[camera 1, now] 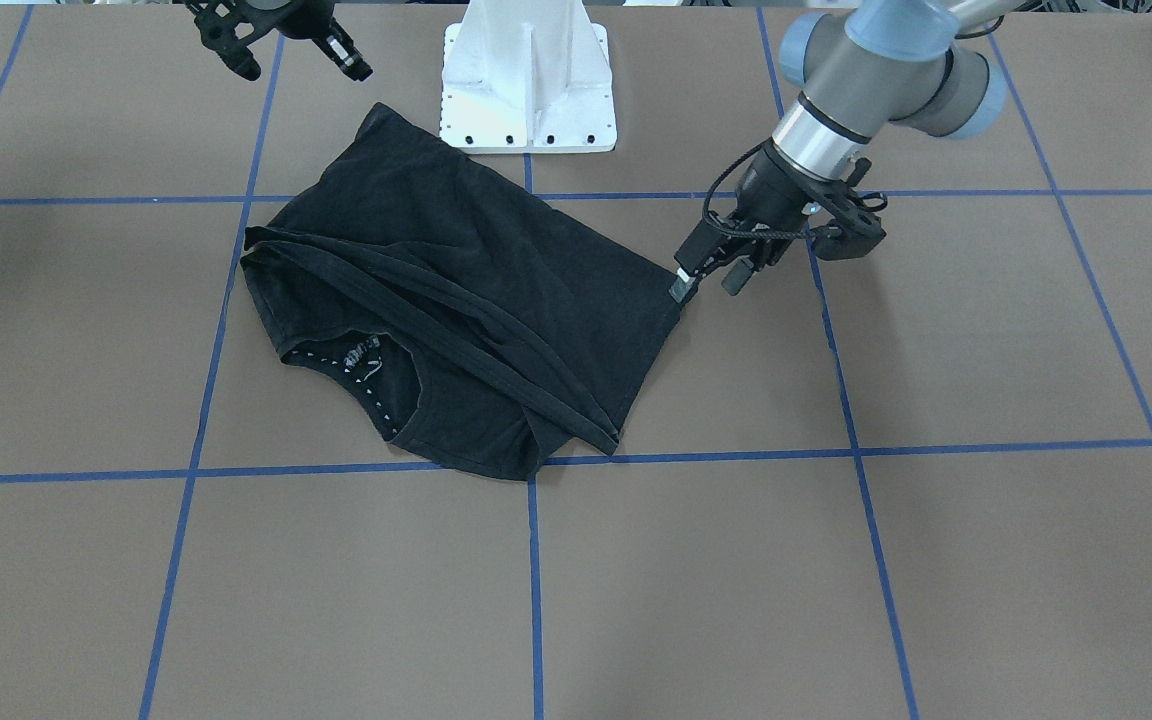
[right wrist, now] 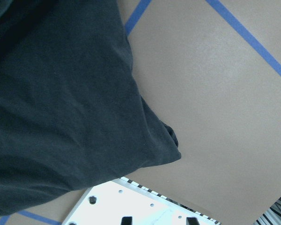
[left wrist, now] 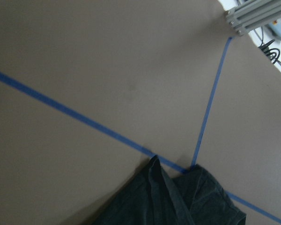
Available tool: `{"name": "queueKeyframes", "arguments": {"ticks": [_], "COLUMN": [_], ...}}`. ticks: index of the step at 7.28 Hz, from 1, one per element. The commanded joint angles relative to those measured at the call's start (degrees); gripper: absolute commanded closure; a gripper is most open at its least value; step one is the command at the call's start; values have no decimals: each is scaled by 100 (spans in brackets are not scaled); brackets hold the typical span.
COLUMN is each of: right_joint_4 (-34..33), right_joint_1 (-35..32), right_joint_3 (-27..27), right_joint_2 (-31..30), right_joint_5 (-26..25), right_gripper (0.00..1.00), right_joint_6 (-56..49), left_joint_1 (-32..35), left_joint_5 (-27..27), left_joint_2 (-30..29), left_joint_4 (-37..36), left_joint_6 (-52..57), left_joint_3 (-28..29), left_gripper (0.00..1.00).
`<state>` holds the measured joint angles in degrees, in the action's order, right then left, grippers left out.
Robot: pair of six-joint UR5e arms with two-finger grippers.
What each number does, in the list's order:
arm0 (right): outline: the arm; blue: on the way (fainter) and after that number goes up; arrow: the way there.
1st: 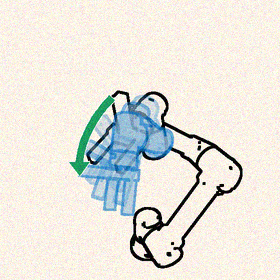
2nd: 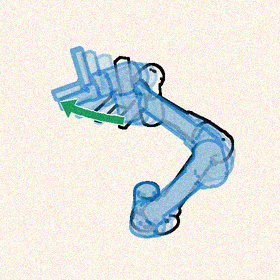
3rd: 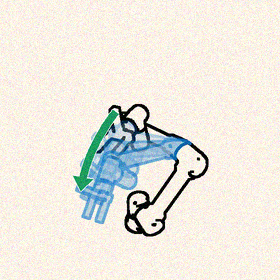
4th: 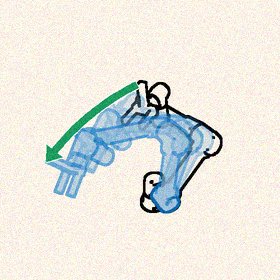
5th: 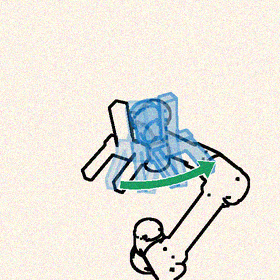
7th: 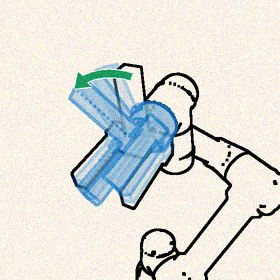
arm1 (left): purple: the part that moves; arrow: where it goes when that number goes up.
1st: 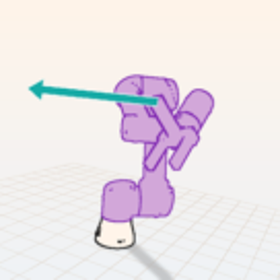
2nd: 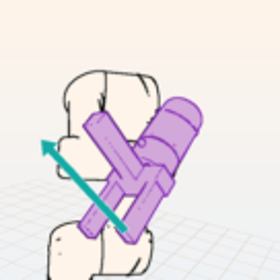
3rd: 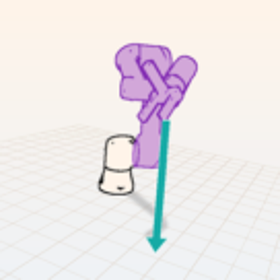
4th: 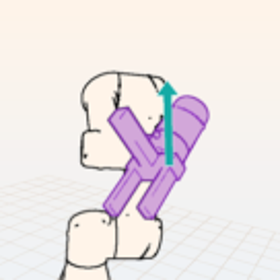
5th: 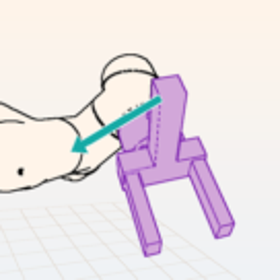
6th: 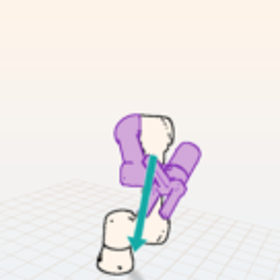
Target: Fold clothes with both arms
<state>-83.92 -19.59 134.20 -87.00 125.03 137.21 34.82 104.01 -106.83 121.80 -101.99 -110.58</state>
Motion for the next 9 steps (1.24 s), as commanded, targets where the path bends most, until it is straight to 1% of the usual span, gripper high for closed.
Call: {"name": "queueKeyframes", "arguments": {"ticks": [1, 2, 3, 4, 6, 8, 9], "right_joint_4": [8, 8, 8, -1, -1, -1, -1], "right_joint_1": [-1103, -1508, -1808, -1907, -1952, -2048, -2136], "right_joint_3": [-86, -453, -952, -1236, -1273, -1466, -1493], "right_joint_2": [261, 620, 1032, 1245, 1256, 1256, 1256], "right_joint_5": [276, 259, 276, 276, 267, 206, 206], "right_gripper": [0, 0, 0, 0, 0, 0, 0], "right_joint_6": [-193, -638, -791, -792, -810, -1168, -1196], "left_joint_1": [-693, -817, -880, -880, -1098, -1161, -1188], "left_joint_5": [-530, -540, -575, -566, -575, -584, -601], "left_joint_2": [416, 417, 347, 338, 224, 162, 93], "left_joint_4": [-385, -385, -376, -376, -385, -385, -393], "left_joint_6": [-76, -76, -76, -76, -76, -76, -93], "left_joint_3": [-236, -44, 158, 177, 414, 598, 617], "left_gripper": [5, 8, 11, 14, 17, 21, 26]}}
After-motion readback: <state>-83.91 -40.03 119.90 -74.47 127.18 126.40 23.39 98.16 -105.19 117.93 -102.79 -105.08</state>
